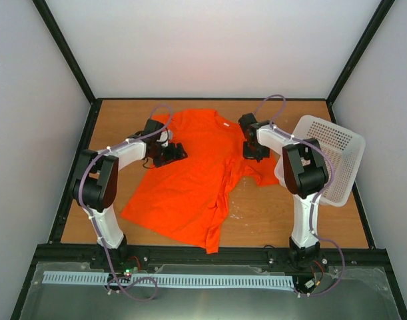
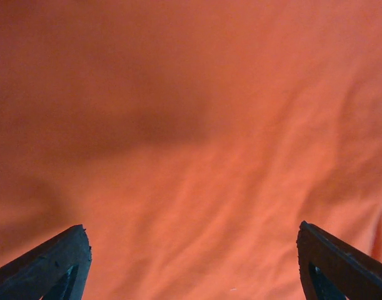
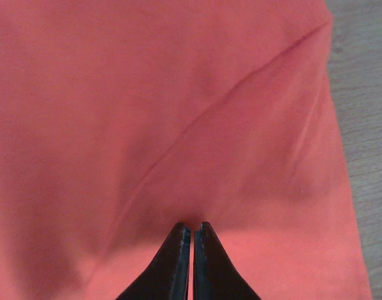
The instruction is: Pin the brooch onto the clothing
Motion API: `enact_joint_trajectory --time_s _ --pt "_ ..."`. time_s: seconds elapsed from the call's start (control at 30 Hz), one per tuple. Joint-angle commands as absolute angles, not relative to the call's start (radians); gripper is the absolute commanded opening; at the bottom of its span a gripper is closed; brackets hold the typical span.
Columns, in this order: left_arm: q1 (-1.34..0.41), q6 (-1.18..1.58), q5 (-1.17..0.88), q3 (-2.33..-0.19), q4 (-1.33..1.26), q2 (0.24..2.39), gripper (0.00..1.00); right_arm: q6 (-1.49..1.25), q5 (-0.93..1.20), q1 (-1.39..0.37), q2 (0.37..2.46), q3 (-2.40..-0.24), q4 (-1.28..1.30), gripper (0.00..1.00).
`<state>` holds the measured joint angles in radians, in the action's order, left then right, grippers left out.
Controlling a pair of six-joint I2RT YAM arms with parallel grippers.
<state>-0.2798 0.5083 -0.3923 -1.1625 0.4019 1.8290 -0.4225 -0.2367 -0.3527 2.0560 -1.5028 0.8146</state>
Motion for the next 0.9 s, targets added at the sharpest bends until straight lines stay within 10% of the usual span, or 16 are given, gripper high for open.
enact_joint_trajectory --time_s 0.0,0.33,0.6,0.87 --pt "-0.203 0.476 -0.354 -1.086 0.411 1.813 0.90 -0.461 -0.360 -0.326 2.120 -1.545 0.798 0.06" --pt "-0.131 0.459 -0.286 -0.997 0.420 1.807 0.93 -0.353 -0.501 -0.275 2.402 -1.841 0.772 0.07" --pt "-0.127 0.450 -0.347 -1.058 0.475 1.735 0.98 -0.194 -0.399 -0.312 2.649 -2.652 1.133 0.22" --pt "-0.130 0.581 -0.493 -0.992 0.490 1.525 1.00 -0.164 0.281 -0.420 2.030 -1.766 0.957 0.55"
